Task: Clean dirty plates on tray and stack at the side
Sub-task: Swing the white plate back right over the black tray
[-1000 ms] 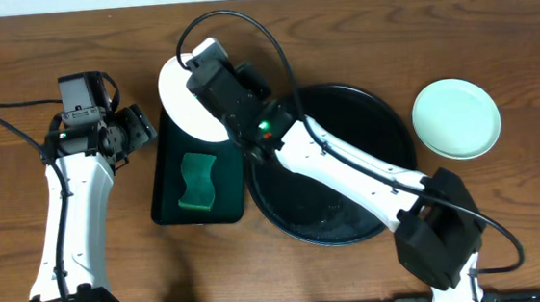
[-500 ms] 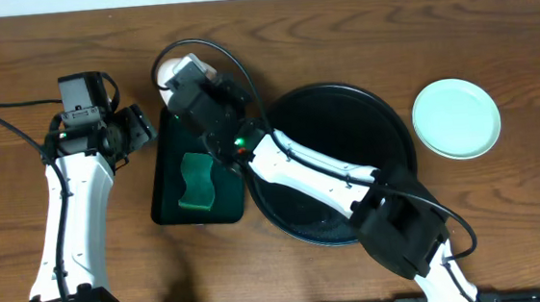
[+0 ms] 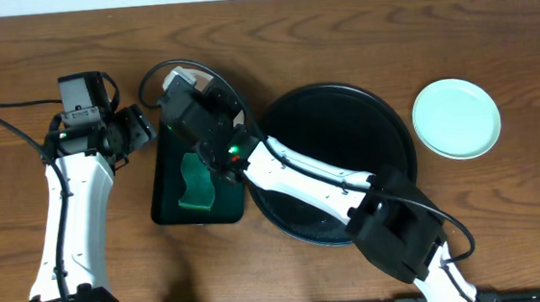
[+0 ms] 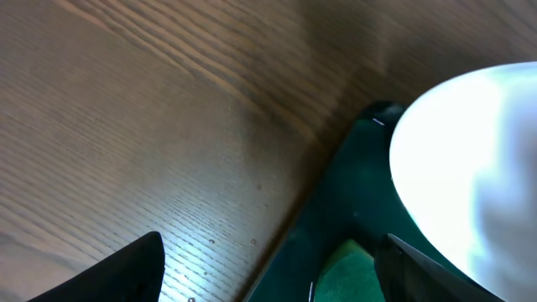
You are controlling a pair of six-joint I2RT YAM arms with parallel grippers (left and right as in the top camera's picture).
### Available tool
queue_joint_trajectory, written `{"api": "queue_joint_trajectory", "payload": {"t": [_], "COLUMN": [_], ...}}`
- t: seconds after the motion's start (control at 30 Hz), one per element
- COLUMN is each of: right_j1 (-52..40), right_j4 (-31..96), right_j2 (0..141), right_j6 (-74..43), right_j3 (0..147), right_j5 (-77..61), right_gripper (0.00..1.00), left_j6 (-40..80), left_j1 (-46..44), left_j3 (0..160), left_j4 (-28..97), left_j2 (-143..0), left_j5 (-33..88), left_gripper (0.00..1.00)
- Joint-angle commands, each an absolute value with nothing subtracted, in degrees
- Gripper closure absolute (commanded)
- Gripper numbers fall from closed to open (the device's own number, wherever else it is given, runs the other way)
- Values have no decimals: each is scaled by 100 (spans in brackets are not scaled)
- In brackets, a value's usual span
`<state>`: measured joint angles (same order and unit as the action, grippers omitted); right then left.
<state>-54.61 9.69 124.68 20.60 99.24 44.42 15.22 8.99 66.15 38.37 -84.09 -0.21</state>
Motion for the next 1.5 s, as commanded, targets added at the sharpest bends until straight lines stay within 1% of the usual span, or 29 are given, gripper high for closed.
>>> {"api": "queue_joint_trajectory", "payload": {"t": [0.0,0.17,0.23,0.47,0.67,0.83,1.07,1.17,1.33,1.47], "right_j1": [-5481,-5540,-5561,-5529,-5415,-5190,-4873,-4746,-4482,-4222], "right_j4": [1000,1376,1621,1610,1881,2040,2091,2237,2471,2871], "right_j2": [12560,12564,12564,12564,12564,12547,12293,12077,11815,11762], "right_j6": [2115,1671,1262,1144,-51,-738,-1044,-1459,-1940,-2554], "right_j3": [10005,10003,10003,10003,10003,10003,10003,10003,10003,10003], "right_j5": [4541,4539,4539,4429,4410,3830,3251,3170,2147,1522], "right_gripper": [99,99,99,99,99,99,99,99,99,99], "left_j6": [1575,1575,1575,1575,1575,1575,1575,1575,1575,1575], "left_j1": [926,926,926,926,926,926,926,926,926,926], "left_j3": [6694,6694,6694,6694,6694,6694,6694,6694,6694,6694], "left_j4": [3837,3837,3837,3837,3837,3837,3837,3837,3837,3837], "left_j2": [-8379,-8379,-8379,-8379,-8379,-8379,-8379,-8379,-8379,-8379], "left_j5": [-71,-71,-71,-71,-71,-71,-71,-71,-71,-71], "left_gripper": [20,20,20,20,20,20,20,20,20,20]}}
